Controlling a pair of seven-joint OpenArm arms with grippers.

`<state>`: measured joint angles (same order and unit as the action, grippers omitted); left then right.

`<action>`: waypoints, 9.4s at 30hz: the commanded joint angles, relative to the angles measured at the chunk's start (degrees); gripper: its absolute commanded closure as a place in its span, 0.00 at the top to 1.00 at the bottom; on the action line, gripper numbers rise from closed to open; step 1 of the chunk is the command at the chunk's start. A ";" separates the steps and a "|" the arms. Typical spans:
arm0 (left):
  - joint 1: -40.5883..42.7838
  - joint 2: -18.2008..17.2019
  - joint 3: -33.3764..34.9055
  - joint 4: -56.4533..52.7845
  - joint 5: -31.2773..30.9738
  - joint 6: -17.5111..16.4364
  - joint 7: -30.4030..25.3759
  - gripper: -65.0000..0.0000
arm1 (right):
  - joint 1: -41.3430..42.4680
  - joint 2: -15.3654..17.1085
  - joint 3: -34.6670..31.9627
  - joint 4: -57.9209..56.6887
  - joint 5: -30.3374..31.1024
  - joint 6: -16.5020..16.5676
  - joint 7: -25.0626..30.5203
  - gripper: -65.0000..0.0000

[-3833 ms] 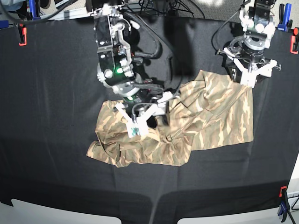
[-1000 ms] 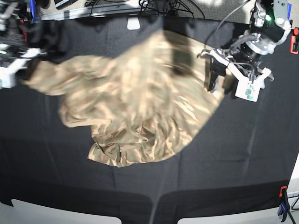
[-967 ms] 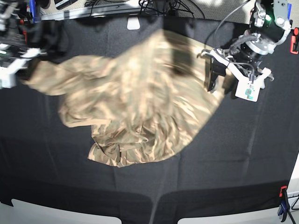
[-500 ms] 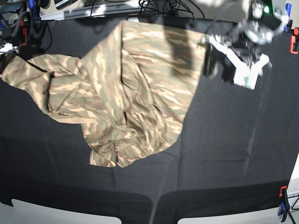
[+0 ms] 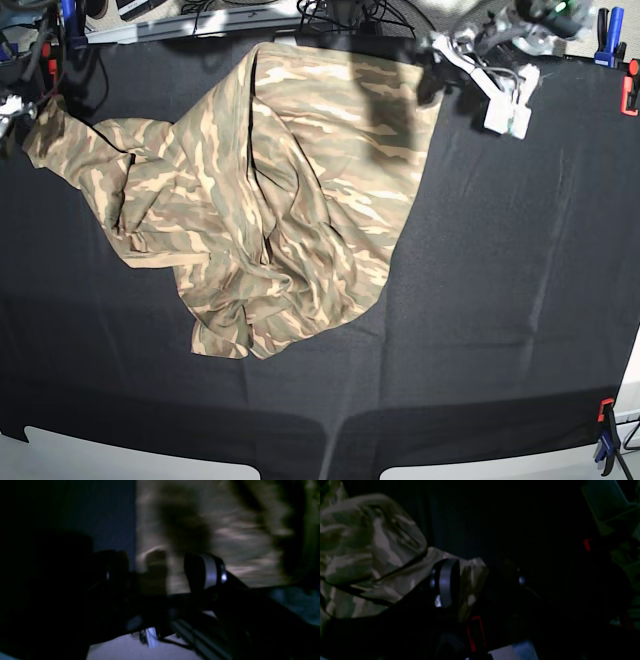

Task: Layout the t-shirt on the table in an organized manner, then fold the t-shirt properly
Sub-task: 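Lift the grasped fabric with the right gripper and sweep it outward, then hold the shirt with the right gripper while the left gripper repositions, then grasp shirt edges with both grippers and lift the shirt up, then pull the held shirt edges apart and lay the shirt flat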

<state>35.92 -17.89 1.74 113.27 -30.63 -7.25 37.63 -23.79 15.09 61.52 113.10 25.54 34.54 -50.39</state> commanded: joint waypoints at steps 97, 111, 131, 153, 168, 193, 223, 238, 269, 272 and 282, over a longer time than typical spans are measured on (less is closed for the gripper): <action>-16.98 3.67 -0.28 -9.68 49.83 -3.61 -2.36 0.00 | 0.15 8.52 0.39 1.11 28.92 4.04 -8.94 0.43; -32.76 -15.43 -0.28 -15.67 37.55 -1.31 -13.73 0.00 | 0.26 1.44 0.33 1.11 33.66 4.48 -11.96 0.43; -42.60 -15.80 -0.28 -42.53 31.61 -1.51 -25.94 0.00 | 16.04 -5.62 -32.59 -2.16 1.36 0.44 5.95 0.43; -42.60 -15.80 -0.28 -42.53 31.61 -1.51 -25.31 0.00 | 45.55 -3.06 -39.60 -53.88 -9.84 4.33 11.41 0.42; -43.85 -17.44 -0.28 -42.53 32.09 -1.51 -30.42 0.00 | 46.27 0.22 -41.62 -54.01 -15.56 3.08 14.56 0.00; -49.94 -14.82 -0.11 -45.62 32.02 -8.09 -39.06 0.00 | 53.66 10.12 -41.68 -54.03 -14.23 -1.62 12.46 0.00; -84.46 -8.48 17.51 -87.43 31.21 -11.39 -48.35 0.00 | 80.41 7.28 -41.79 -73.05 -18.29 -1.60 17.49 0.00; -85.31 -8.48 17.51 -87.43 37.99 -6.69 -51.34 0.00 | 79.95 7.41 -41.79 -73.11 -15.91 -1.55 14.36 0.00; -85.66 -10.58 17.49 -87.43 32.89 -8.00 -45.03 0.30 | 79.14 7.76 -41.77 -73.11 -8.76 5.46 3.54 0.25; -85.61 -10.58 17.51 -87.43 32.89 -8.00 -41.68 0.30 | 79.14 7.72 -41.77 -73.11 -8.33 5.46 3.54 0.25; -89.39 -10.71 17.49 -87.32 18.05 -11.74 -35.23 0.30 | 78.95 7.76 -41.77 -73.11 -6.86 5.46 1.14 0.25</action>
<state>-51.48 -27.83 19.51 25.10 -12.75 -19.27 3.51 52.84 22.09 19.64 39.00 17.58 39.48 -50.06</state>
